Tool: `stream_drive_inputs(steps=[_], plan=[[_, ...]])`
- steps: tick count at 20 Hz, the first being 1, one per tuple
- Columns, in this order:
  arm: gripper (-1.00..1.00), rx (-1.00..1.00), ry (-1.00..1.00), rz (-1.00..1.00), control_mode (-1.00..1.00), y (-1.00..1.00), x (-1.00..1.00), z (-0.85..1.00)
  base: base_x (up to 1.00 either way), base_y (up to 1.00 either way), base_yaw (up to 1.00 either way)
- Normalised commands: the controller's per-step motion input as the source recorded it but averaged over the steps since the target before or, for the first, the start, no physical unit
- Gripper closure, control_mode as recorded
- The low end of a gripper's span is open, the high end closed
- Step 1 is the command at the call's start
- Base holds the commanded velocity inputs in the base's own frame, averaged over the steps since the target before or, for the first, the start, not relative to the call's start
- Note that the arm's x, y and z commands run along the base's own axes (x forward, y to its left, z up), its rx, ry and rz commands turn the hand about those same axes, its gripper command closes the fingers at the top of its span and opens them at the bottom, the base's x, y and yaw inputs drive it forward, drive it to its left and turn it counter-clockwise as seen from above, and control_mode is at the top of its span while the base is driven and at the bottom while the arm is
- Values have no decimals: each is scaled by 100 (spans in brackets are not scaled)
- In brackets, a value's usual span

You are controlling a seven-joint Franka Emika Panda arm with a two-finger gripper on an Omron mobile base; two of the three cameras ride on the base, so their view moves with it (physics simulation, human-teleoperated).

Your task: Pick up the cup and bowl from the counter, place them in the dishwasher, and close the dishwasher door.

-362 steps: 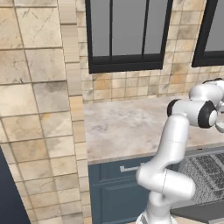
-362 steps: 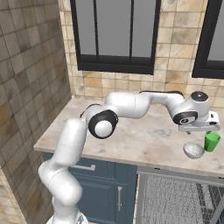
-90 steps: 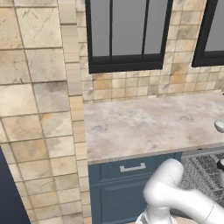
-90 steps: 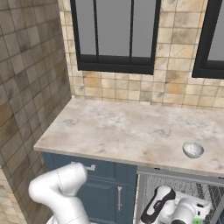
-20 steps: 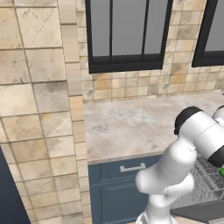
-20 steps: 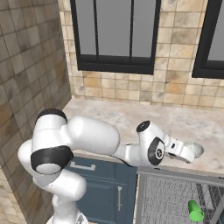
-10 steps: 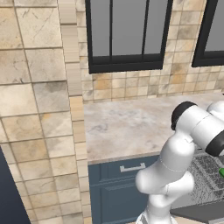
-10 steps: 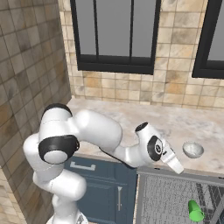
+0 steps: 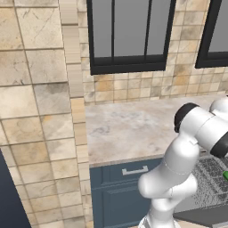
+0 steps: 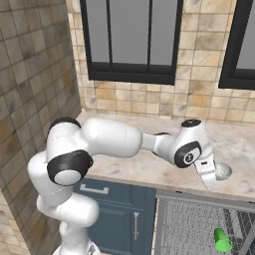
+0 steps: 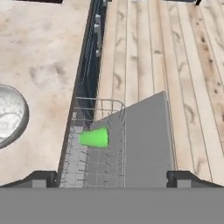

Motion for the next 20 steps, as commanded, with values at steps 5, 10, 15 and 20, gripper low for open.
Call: stream_drive_inputs(steps=[5, 10, 15, 20], plan=[[-100, 20, -1, -17, -100, -19, 44, 18, 0, 0, 0], [-100, 1, -5, -14, -100, -6, 33, -33, 0, 0, 0], [-100, 0, -11, -10, -100, -11, 9, -56, 0, 0, 0], [-100, 0, -12, -3, -100, -7, 0, -35, 0, 0, 0]])
